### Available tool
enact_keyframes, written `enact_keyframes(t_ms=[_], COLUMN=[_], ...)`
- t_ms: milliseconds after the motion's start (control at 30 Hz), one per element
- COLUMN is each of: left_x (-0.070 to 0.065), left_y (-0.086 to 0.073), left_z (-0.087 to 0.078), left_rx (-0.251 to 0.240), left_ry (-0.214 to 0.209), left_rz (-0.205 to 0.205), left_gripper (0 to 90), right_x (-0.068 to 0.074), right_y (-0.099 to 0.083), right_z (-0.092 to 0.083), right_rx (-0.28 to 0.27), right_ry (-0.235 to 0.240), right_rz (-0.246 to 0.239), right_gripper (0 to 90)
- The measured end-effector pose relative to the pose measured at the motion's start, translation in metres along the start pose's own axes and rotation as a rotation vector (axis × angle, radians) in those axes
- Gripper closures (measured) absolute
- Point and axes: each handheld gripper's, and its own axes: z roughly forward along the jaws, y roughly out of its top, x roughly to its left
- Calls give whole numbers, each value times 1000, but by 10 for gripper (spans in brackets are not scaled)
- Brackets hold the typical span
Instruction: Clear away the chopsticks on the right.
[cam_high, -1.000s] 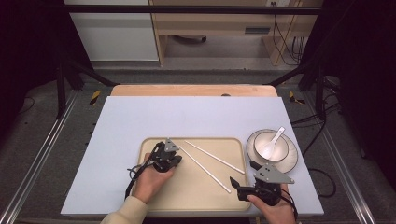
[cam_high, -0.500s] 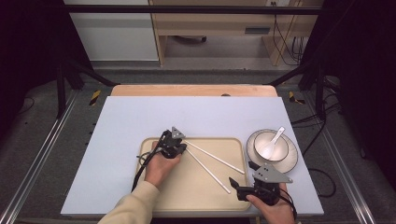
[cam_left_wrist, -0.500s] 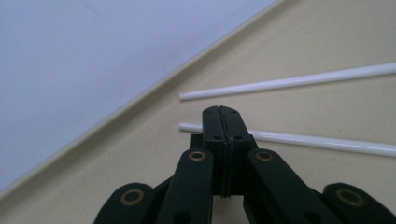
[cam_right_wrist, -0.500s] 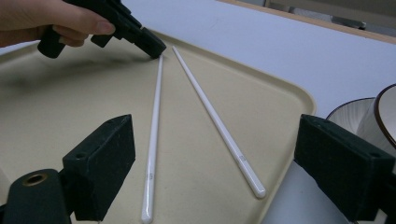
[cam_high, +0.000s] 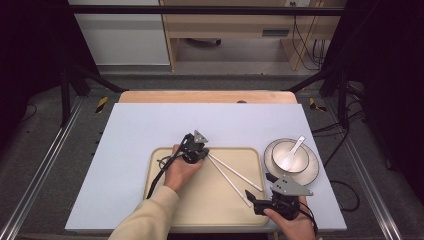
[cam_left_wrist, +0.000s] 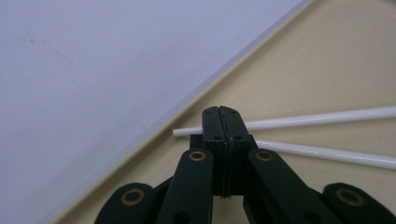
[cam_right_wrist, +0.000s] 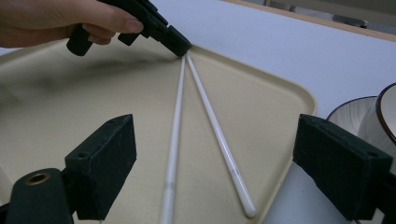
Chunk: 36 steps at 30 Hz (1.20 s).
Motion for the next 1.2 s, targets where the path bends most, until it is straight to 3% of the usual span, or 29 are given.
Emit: enact_keyframes(t_ms=[267,433,500,600,733,867,967,1200], left_x=[-13,-19,-19,-21,-22,-23,-22,-21], left_y=[9,12,12,9,-1,-6,-3,17], left_z=[12,14,12,-4,-14,-7,-3,19], left_rx=[10,1,3,-10,24,47,34,11], left_ry=[-28,-26,-26,-19,-3,16,21,-28], left_rz=[65,84,88,80,78,66,61,107], left_gripper=[894,894,894,894,895,895,895,894], right_x=[0,0,0,0,0,1,1,-1], right_y=[0,0,0,0,0,1,1,0], right_z=[-1,-1,-1,-1,-2,-2,-2,-3], right_rx=[-1,-1,0,0,0,1,2,-6], right_ry=[-4,-2,-2,-4,-1,-4,-2,-7], right_rz=[9,9,9,8,10,7,8,12], right_gripper=[134,135,134,135,135,135,135,137])
